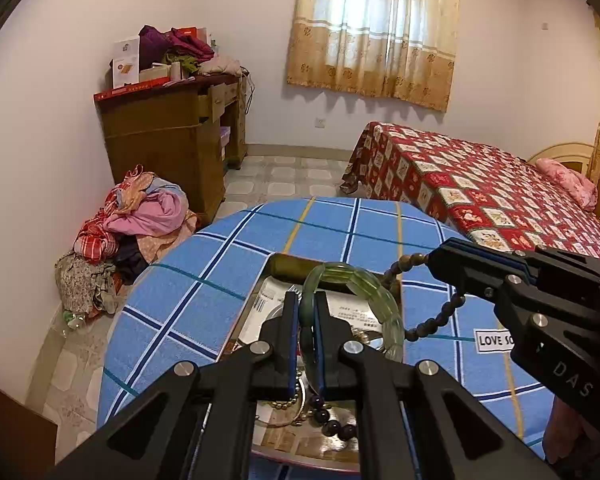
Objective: Organize jewelry
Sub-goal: 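Carry the jade bangle with the left gripper to the tin while the right gripper carries the wooden bracelet, then lower the jade bangle and wooden bracelet into the tin and open both grippers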
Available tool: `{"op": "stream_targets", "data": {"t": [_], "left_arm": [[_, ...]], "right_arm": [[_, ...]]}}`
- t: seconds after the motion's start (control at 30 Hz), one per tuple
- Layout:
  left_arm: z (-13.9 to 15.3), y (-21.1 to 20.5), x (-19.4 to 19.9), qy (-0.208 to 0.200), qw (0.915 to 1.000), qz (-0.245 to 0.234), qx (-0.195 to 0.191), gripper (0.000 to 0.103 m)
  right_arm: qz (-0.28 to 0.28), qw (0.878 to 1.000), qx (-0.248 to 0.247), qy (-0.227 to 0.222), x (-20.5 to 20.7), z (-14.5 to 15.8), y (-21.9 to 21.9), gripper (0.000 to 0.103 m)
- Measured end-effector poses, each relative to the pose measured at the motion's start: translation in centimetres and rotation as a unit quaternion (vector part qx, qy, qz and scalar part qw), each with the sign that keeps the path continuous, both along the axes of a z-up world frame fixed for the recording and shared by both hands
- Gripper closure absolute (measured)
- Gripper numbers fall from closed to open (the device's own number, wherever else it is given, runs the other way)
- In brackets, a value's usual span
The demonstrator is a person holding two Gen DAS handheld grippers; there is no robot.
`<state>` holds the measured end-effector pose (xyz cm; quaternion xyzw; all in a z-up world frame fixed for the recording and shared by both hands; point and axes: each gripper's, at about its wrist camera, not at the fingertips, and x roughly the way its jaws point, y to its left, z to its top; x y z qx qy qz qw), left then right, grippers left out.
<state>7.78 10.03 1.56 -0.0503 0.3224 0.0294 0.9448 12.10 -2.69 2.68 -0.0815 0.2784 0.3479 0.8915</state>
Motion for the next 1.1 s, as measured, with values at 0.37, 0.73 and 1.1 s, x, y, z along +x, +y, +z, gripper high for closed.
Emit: {"op": "stream_targets", "data": {"t": [0.37, 0.73, 1.1], "left_arm": [[-1.6, 1.1, 0.3, 0.018, 0.9998, 0.007, -0.008, 0.097], [-3.5, 1.6, 0.1, 0.043, 0.9989, 0.016, 0.002, 0.097], [-5.0, 2.0, 0.1, 0.061, 0.9979, 0.022, 0.004, 0.097]], "right_arm": [[0.010, 1.000, 0.000, 0.021, 0.1, -1.2, 1.1, 0.094], [0.016, 0.999, -0.001, 0.043, -0.7, -2.6, 1.4, 0.094], [0.026, 0.998, -0.016, 0.058, -1.5, -4.1, 2.4, 0.094]]}}
